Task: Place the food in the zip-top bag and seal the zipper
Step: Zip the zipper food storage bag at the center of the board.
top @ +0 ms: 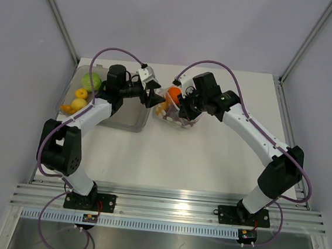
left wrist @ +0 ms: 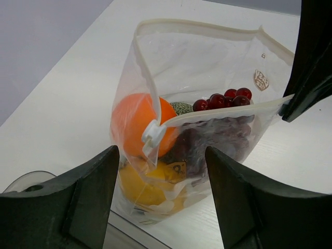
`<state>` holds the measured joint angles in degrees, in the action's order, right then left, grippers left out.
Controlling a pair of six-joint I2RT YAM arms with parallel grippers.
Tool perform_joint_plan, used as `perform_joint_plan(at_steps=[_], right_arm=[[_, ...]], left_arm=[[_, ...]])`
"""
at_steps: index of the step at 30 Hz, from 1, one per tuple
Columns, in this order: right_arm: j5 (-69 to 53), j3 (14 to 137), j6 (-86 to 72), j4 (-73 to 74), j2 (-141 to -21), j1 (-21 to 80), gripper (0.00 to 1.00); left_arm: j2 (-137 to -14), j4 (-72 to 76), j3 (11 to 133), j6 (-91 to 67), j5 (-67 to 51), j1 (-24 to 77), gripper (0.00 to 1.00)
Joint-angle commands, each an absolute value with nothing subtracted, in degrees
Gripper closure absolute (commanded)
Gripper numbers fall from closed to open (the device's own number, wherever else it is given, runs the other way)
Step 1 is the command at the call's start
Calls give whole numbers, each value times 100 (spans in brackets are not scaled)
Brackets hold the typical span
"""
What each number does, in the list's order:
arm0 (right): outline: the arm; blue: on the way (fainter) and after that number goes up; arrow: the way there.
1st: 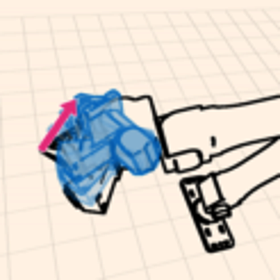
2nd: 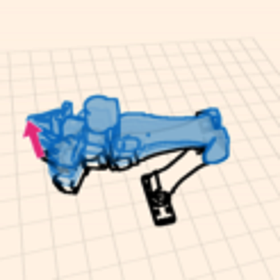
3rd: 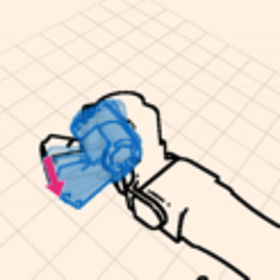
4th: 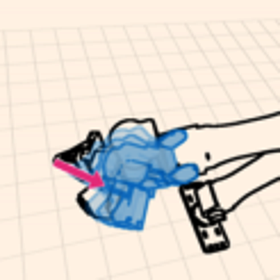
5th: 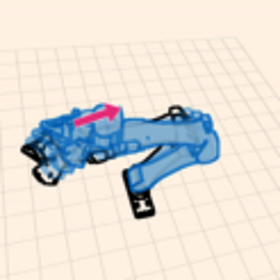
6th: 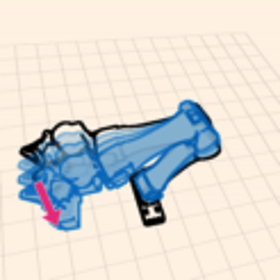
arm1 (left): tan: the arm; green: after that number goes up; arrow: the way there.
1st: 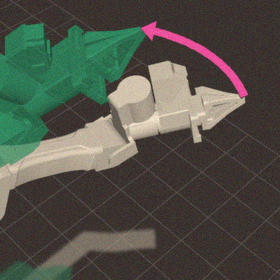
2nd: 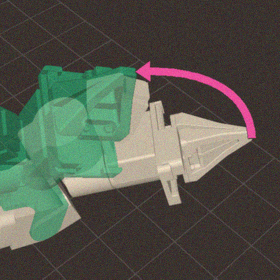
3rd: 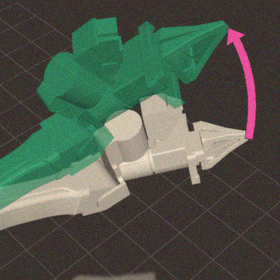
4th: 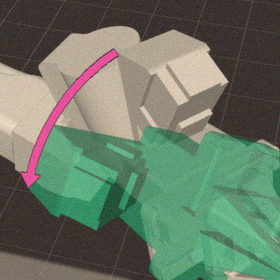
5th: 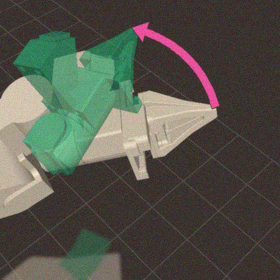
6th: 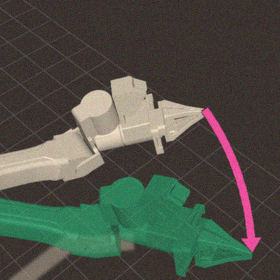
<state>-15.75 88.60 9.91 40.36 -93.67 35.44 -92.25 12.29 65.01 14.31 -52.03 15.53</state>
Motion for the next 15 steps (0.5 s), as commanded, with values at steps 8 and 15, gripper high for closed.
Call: perform_joint_plan(at_steps=[8,15], right_arm=[[-1670,9053,1116,3973,-9255,3507,100],[-1696,9097,1116,3999,-9316,3516,100]], left_arm=[[-9386,1416,6899,1643,-5509,1564,33],[-9510,1195,7040,1670,-5871,1564,56]])
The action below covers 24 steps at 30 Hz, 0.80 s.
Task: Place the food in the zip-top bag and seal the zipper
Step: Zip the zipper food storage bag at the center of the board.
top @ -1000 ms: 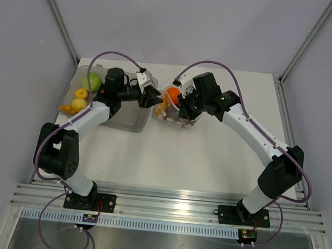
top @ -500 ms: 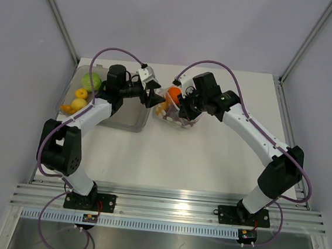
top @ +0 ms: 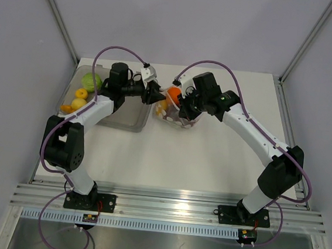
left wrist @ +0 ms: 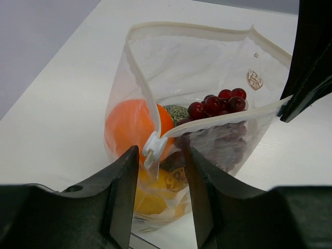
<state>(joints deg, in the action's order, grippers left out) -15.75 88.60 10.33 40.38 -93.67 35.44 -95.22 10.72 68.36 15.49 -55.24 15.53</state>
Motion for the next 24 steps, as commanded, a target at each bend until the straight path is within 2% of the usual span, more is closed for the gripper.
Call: perform_joint_plan(at_steps=[1,2,3,5,6,8,10,11,13,16,24], right_arm=[[-1696,9097,1116,3999,-9325,3516,100],[-1696,9105,1108,4008,-9316,3516,100],[-1696,9114,1107,3999,-9325,3507,100],[-1705,9123,1099,3999,-9308,3507,100],[-1705,9140,1099,4008,-9308,3507,100],[-1714,9176,1107,4086,-9290,3516,100],[-1705,9290,1125,4175,-9281,3507,92],[-1653,9334,1125,4184,-9255,3516,83],[-1643,9474,1247,4184,-9237,3516,50],[-1810,9860,1458,4280,-9342,3516,46],[-2495,10757,2496,4139,-9975,3516,50]], left_arm=[[-9475,1300,6988,1592,-5880,1564,57],[-9466,1318,6970,1573,-5871,1564,57],[-9448,1310,6961,1591,-5862,1564,66],[-9440,1248,6978,1608,-5862,1556,75],[-9439,1187,6979,1643,-5880,1547,88],[-9413,1178,6987,1617,-5924,1538,100],[-9387,1152,6996,1538,-5950,1503,100],[-9369,1099,7031,1538,-5985,1494,100],[-9334,959,7049,1582,-6073,1468,100],[-9238,896,7023,1661,-6152,1415,100],[-9114,1020,6996,1319,-6486,1204,100]])
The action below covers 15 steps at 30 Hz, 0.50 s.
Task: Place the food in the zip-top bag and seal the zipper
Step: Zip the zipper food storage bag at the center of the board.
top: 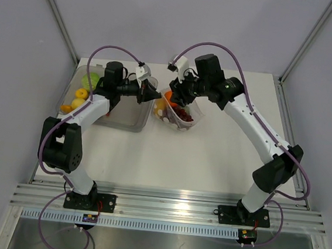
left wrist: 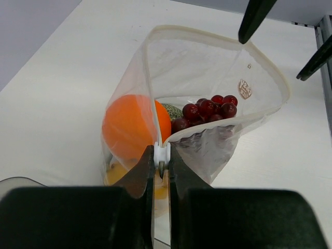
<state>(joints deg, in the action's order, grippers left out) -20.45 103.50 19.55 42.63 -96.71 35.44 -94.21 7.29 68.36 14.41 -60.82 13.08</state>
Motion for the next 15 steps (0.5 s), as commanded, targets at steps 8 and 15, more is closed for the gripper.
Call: perform_joint_plan(at_steps=[8,15], right_arm=[[-2216,11839,3225,4790,-10915,3788,37],[-2022,12032,3445,4764,-11223,3937,33]], left_arm=[[-9193,844,7102,1257,-6706,1178,100],[-9202,765,7154,1292,-6732,1178,100]])
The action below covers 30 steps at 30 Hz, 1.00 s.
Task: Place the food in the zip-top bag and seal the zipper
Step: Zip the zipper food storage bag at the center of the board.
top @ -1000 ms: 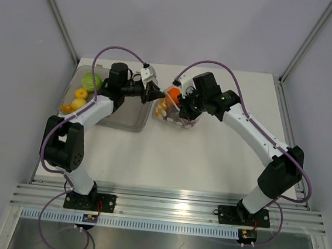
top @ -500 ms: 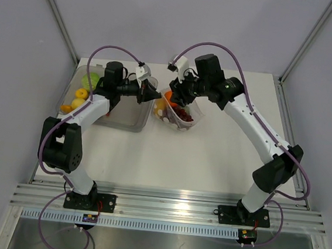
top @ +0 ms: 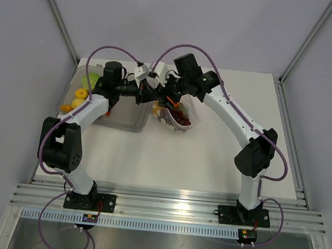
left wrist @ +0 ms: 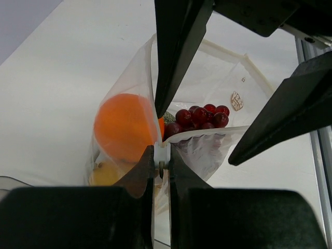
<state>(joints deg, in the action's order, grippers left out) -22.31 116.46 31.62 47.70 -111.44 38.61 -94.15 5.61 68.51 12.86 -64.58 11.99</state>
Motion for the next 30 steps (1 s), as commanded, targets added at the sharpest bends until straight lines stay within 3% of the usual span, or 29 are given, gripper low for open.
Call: perform_joint_plan(at_steps=[1,4,7,8,10,13,16,17,20,21,22,24,26,28,30], right_arm=[[-2021,12076,3445,4764,-11258,3929,33],[-1978,12164,3437,4755,-11390,3937,37],[-1820,12199,3445,4737,-11461,3937,49],[-1776,12164,3454,4711,-11461,3929,56],[-1749,12103,3402,4632,-11444,3929,85],[-1714,11953,3340,4570,-11347,3938,100],[-1679,11760,3261,4413,-11224,3929,100],[-1687,11664,3243,4316,-11154,3929,100],[-1740,11348,3147,3983,-10926,3938,100],[-1749,11260,3120,3886,-10873,3929,100],[-1758,11172,3085,3789,-10820,3929,100],[-1767,11039,3059,3648,-10723,3929,100],[-1793,11065,3041,3665,-10731,3920,100],[-1802,11065,2989,3665,-10731,3911,100],[-1846,11065,2953,3639,-10723,3894,100]], left_arm=[[-9211,756,7163,1292,-6741,1178,100],[-9193,712,7172,1327,-6750,1169,100],[-9176,642,7172,1406,-6776,1160,100],[-9158,633,7172,1406,-6776,1151,100],[-9132,607,7163,1433,-6794,1116,100],[-9106,589,7163,1433,-6820,1090,100],[-9097,589,7181,1441,-6864,1072,98],[-9140,537,7259,1441,-6873,1064,85],[-9281,264,7391,1468,-6917,1037,59],[-9307,203,7383,1485,-6943,1020,58],[-9325,202,7383,1494,-7004,1011,58],[-9334,307,7313,1468,-7084,984,77],[-9343,430,7260,1380,-7102,984,85],[-9369,501,7251,1327,-7093,976,75],[-9395,449,7251,1327,-7093,949,52]])
